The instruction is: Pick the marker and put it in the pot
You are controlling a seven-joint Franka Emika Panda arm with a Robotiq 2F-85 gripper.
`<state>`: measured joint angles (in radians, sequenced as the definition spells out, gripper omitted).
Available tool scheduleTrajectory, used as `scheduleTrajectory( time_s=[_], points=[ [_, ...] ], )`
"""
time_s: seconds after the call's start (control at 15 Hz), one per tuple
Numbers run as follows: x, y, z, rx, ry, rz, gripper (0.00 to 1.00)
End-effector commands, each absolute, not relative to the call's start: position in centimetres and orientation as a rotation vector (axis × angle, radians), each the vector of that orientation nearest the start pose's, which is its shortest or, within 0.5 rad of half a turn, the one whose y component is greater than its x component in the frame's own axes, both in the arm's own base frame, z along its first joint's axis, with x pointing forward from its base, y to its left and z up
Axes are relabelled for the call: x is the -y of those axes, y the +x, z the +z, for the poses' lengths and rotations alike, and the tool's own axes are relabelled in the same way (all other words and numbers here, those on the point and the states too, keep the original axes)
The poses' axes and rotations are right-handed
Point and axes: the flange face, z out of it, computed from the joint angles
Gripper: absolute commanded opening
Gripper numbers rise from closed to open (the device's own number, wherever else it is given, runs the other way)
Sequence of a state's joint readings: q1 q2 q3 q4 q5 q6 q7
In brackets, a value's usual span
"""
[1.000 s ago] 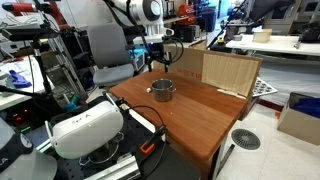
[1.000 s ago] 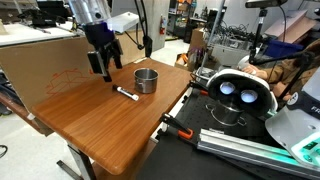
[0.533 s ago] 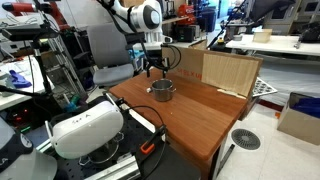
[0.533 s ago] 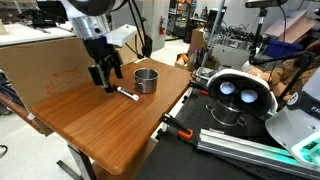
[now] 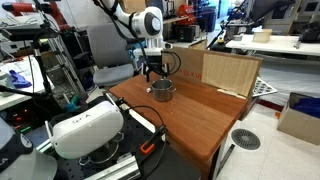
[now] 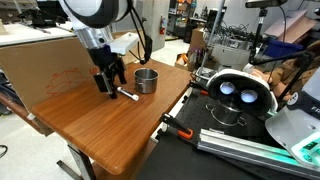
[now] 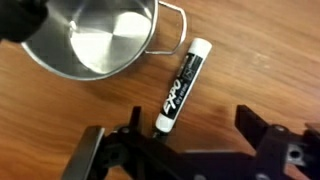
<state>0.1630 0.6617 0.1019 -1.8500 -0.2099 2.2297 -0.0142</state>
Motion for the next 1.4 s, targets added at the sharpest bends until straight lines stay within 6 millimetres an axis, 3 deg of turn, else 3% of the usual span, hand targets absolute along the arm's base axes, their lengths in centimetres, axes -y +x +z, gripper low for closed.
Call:
scheduleTrajectory(
  time_s=[0.0, 0.2, 0.27, 0.4, 1.0, 1.33],
  points=[
    [-15.2, 59.5, 13.9, 0.637, -3.163, 0.454, 1.0],
    [-15.1, 59.8, 13.5, 0.632, -3.172, 0.459, 0.96],
    [-15.1, 60.0, 13.3, 0.631, -3.171, 0.467, 0.74],
    [-15.0, 60.2, 12.9, 0.631, -3.173, 0.47, 0.69],
    [-15.0, 61.0, 13.2, 0.631, -3.166, 0.498, 0.02],
    [-15.0, 61.2, 13.7, 0.622, -3.176, 0.478, 0.05]
  ],
)
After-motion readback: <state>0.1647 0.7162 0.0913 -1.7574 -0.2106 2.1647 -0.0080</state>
